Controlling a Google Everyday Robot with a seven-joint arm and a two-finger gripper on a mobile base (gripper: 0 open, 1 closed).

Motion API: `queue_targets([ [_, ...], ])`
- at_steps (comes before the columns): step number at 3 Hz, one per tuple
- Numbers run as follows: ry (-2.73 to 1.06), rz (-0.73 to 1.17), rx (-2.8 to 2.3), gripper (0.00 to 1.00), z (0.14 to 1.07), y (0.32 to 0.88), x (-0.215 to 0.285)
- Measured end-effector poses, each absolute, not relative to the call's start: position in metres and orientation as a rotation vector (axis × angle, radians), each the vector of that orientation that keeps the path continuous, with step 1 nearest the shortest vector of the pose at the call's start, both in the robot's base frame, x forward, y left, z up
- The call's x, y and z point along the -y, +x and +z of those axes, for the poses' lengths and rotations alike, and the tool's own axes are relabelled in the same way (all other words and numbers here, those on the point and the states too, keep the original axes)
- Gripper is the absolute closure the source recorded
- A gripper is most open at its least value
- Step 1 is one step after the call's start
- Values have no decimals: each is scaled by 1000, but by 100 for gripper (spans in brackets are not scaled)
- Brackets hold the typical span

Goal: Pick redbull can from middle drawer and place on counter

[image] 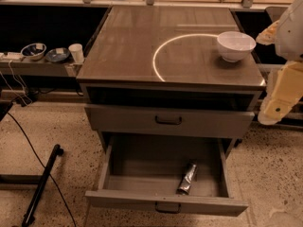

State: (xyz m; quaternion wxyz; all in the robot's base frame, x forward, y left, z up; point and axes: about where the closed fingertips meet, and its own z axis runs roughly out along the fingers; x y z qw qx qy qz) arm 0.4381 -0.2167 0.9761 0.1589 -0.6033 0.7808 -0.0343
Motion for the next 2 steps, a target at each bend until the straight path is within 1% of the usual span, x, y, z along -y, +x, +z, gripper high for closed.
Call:
queue_targets([
  [1, -1725, -98, -2232, 0, 976, 438, 217],
  [2, -1737, -50, -2236, 0, 934, 450, 219],
])
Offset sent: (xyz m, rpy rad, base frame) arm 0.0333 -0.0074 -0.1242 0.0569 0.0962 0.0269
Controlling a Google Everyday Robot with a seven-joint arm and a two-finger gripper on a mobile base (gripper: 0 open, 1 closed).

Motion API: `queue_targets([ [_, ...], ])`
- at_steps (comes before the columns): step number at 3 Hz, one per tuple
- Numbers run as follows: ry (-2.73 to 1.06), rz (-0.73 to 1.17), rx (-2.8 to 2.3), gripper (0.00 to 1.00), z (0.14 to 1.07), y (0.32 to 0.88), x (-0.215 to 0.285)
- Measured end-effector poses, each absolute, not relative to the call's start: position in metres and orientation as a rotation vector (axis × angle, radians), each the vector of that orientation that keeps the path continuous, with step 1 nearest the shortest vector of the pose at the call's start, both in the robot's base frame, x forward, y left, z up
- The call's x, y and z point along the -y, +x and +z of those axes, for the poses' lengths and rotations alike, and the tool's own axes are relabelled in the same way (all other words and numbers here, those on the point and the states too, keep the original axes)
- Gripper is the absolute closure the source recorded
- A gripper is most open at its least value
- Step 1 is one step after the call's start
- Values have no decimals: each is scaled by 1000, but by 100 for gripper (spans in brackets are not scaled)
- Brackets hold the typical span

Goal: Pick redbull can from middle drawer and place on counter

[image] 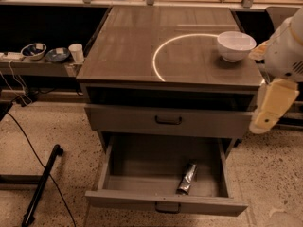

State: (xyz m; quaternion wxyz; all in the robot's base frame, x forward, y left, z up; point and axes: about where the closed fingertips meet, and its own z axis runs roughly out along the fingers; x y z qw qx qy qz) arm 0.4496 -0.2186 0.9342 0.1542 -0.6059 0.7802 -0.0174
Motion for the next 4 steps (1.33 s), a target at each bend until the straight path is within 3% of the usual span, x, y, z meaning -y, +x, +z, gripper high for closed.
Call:
queue_targets([
  [1, -1804, 32, -2203, 0, 848, 453, 231],
  [2, -1842, 17, -2155, 0, 831, 458, 233],
  [3, -1907, -42, -2168, 0, 814, 467, 233],
  [4, -2140, -225, -2035, 0, 778, 473, 229],
])
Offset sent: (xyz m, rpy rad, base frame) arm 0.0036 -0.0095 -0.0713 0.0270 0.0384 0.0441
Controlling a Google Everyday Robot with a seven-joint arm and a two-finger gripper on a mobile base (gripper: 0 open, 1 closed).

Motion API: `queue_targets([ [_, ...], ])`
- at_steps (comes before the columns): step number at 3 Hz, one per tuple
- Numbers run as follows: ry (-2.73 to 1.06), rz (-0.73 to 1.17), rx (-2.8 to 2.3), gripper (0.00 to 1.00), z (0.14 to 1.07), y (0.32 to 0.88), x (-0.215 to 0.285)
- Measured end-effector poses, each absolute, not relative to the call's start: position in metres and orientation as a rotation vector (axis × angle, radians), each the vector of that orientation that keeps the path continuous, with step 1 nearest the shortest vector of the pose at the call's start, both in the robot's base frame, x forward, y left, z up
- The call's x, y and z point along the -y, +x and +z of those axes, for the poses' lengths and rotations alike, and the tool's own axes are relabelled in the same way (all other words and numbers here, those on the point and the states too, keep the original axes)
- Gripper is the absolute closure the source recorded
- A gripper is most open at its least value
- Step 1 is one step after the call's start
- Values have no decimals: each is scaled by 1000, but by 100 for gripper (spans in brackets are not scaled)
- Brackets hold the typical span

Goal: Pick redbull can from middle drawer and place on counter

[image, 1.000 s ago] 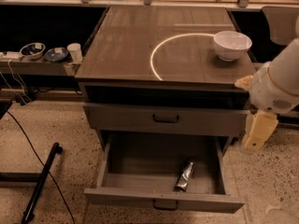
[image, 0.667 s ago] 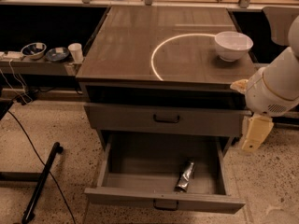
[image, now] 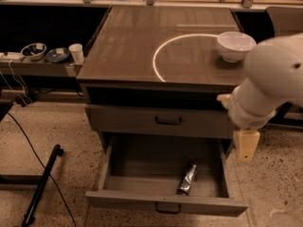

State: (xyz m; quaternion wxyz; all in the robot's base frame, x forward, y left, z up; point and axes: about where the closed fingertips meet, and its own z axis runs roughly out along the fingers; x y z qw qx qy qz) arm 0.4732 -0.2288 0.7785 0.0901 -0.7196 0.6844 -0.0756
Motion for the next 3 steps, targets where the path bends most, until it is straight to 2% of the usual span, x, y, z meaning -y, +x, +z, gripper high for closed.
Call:
queue_targets([
  [1, -2301, -370, -1816, 0, 740, 477, 254],
  [2, -2318, -447, -1699, 0, 748, 491, 255],
  [3, -2508, -419, -1557, 0, 717, 491, 246],
])
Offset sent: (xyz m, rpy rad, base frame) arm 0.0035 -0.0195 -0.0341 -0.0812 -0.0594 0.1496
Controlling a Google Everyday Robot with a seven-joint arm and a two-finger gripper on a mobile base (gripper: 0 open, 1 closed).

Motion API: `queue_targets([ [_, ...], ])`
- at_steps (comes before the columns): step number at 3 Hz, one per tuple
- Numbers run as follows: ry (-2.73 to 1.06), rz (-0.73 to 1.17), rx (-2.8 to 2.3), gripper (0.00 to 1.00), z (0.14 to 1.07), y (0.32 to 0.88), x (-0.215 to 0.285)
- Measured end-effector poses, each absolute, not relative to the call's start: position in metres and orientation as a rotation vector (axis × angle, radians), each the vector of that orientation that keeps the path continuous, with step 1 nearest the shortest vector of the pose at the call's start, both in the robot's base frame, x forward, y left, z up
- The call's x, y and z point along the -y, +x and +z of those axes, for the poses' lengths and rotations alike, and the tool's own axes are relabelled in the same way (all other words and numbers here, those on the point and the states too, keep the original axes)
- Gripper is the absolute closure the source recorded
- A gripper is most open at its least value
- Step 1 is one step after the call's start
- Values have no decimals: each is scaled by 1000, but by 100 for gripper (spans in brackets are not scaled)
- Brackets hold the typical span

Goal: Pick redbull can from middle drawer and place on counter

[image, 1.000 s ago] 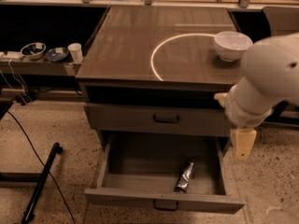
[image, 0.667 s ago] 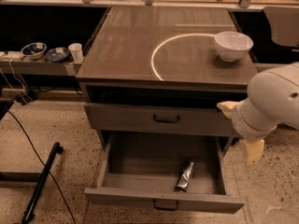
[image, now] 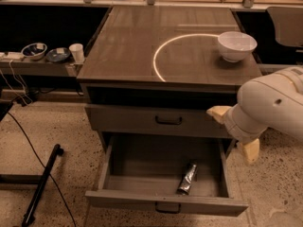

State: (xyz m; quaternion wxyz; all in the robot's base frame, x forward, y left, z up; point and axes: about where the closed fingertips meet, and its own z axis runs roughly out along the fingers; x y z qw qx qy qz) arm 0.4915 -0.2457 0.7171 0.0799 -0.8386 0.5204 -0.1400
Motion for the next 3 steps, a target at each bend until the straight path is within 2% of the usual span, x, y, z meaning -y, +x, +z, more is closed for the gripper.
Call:
queue_targets([
  [1, -2693, -384, -1318, 0, 681, 482, 247],
  [2, -2766, -393, -1189, 0, 680, 481, 248],
  [3, -2813, -324, -1108, 0, 660, 489, 240],
])
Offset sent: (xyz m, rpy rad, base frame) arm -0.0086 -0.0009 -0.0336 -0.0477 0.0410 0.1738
